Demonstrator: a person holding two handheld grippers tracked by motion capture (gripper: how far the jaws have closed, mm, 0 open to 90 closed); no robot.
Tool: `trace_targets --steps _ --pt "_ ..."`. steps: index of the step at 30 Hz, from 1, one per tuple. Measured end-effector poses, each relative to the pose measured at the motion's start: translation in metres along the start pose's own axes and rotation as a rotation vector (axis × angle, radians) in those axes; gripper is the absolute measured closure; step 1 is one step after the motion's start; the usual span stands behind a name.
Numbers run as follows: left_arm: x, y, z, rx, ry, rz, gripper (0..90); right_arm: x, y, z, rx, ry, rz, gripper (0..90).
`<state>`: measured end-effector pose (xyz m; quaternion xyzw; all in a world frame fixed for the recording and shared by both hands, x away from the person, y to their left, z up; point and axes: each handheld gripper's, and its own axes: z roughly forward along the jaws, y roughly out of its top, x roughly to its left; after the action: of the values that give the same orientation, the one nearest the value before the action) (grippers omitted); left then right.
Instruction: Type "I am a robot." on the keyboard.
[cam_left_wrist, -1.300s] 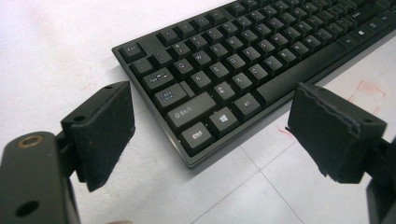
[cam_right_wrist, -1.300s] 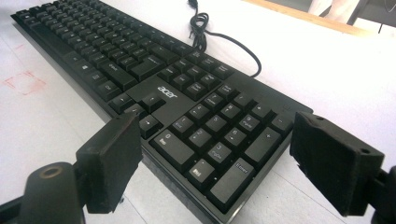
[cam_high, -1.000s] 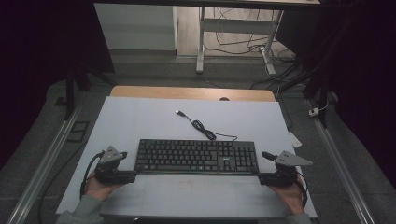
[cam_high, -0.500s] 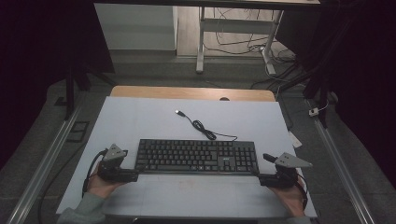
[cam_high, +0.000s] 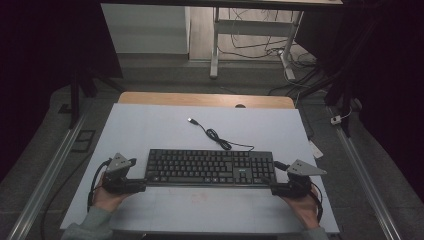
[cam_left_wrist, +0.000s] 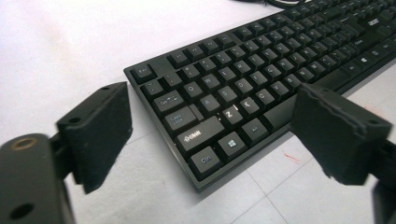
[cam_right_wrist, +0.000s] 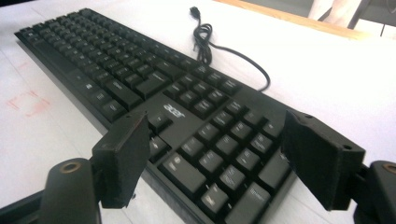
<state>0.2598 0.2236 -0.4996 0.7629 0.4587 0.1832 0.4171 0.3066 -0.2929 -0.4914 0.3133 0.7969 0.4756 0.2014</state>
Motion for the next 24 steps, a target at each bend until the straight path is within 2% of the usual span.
trace_targets --steps 2,8,14,15,16,19,20,22,24 --pt "-0.001 0.000 0.000 0.003 0.000 0.001 19.0 0.004 0.004 0.005 -0.012 0.020 0.007 27.0" --pt "-0.003 0.000 -0.001 0.007 0.004 0.013 25.3 0.015 0.009 0.015 0.001 0.054 -0.024 33.8" --pt "-0.005 0.000 0.000 0.015 -0.001 0.029 30.4 0.021 0.013 0.022 -0.001 0.084 -0.038 49.8" --pt "-0.005 0.000 0.000 0.015 -0.002 0.031 30.4 0.021 0.013 0.022 -0.001 0.084 -0.038 49.8" --pt "-0.005 0.000 0.000 0.017 -0.001 0.033 32.6 0.024 0.014 0.024 -0.004 0.082 -0.048 57.1" --pt "-0.005 0.000 0.001 0.020 0.002 0.032 35.7 0.028 0.016 0.026 -0.016 0.085 -0.063 69.0" --pt "-0.005 0.000 0.001 0.022 0.002 0.032 35.7 0.028 0.016 0.026 -0.016 0.085 -0.063 69.0" --pt "-0.005 0.000 0.002 0.028 0.004 0.034 38.0 0.032 0.018 0.028 -0.019 0.086 -0.084 80.6" --pt "-0.006 0.000 0.003 0.033 0.004 0.035 38.8 0.033 0.019 0.030 -0.019 0.087 -0.095 87.6"
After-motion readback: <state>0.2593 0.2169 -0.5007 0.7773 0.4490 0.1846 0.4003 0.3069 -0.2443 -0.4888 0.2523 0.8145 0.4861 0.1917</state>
